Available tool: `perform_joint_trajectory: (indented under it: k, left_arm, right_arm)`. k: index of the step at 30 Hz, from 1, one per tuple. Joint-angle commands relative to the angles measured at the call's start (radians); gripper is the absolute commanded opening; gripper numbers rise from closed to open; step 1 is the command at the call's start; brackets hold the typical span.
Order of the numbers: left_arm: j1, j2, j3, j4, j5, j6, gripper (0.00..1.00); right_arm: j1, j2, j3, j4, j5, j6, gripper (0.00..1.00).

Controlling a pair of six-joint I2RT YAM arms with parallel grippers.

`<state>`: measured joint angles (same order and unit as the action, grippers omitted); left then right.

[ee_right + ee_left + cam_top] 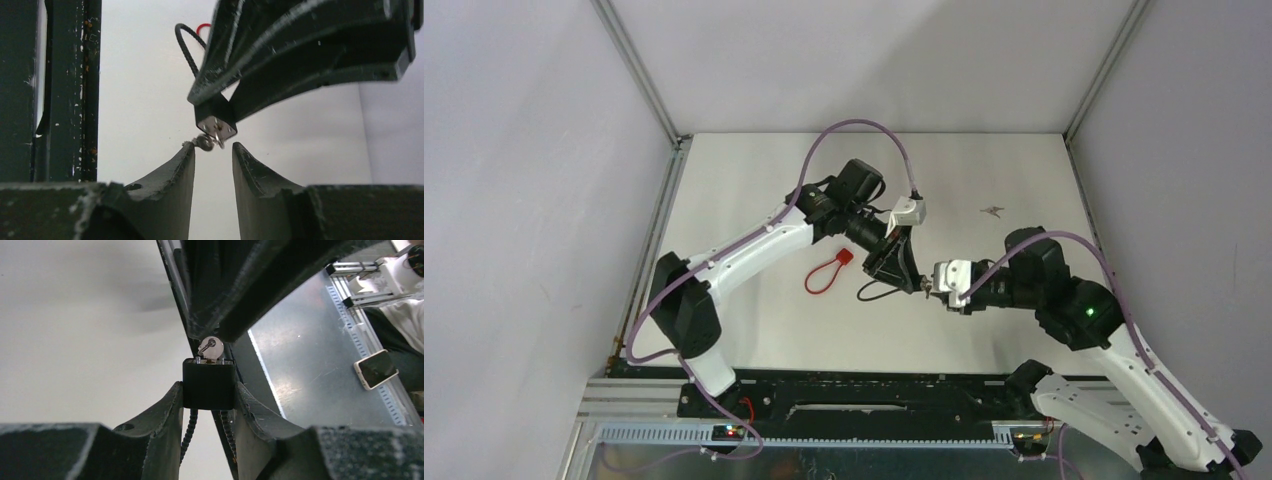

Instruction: Unlock with the key

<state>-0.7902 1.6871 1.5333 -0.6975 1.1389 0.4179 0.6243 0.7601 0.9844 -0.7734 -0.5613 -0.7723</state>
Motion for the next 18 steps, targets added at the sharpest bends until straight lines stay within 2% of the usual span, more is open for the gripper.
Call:
perform_joint_trajectory:
  k: [1,3,8,15,18]
  left_arm:
    - [0.005,0.009,0.007,0.051,0.091,-0.048,0.00]
    - [0.005,0.008,0.006,0.051,0.091,-0.050,0.00]
    - [0.006,0.005,0.004,0.051,0.092,-0.050,0.00]
    - [0.005,0.010,0.006,0.051,0.105,-0.054,0.00]
    - [0.005,0.014,0.010,0.052,0.122,-0.059,0.00]
  right_arm:
    - [0.106,-0.025,0.013,0.058,0.165,-0.032,0.35]
    - [0.132,-0.021,0.013,0.059,0.194,-0.040,0.31]
    - [0.156,-0.006,0.013,0.054,0.211,-0.048,0.15]
    - [0.183,-0.007,-0.010,0.079,0.266,-0.061,0.10]
    - [0.201,-0.007,-0.016,0.087,0.279,-0.071,0.00]
